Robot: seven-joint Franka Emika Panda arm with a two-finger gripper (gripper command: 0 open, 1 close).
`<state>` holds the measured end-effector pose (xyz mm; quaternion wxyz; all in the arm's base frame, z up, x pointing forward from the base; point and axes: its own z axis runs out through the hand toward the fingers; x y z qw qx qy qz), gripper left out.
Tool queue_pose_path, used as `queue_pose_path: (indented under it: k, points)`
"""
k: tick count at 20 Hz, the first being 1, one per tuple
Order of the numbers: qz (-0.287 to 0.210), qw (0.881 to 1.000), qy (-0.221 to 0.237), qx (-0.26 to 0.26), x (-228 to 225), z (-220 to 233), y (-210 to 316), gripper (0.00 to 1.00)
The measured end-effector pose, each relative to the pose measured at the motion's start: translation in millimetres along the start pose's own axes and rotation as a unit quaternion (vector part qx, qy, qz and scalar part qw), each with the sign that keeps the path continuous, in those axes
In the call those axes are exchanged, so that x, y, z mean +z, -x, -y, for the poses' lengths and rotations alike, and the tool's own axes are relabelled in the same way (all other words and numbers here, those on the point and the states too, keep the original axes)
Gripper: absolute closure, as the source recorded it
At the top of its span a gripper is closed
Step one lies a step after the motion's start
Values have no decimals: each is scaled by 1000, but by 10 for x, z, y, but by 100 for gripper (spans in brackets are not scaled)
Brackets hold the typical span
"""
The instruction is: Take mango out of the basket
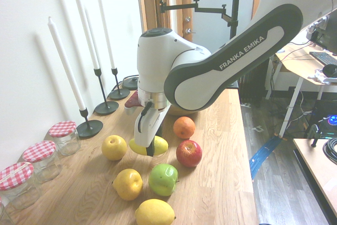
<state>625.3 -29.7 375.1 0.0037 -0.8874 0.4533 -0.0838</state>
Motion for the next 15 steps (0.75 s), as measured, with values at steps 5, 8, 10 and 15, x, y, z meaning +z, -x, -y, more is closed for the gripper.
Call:
queue_pose_path:
  k: [5,8,10,15]
  points:
    - [4,1000,3,1,4,-108,72,0]
    - [4,1000,2,1,-19,-215,149,0]
    - [3,1000,0,1,-43,-280,190,0]
    - [4,1000,0,4,-58,-361,244,0]
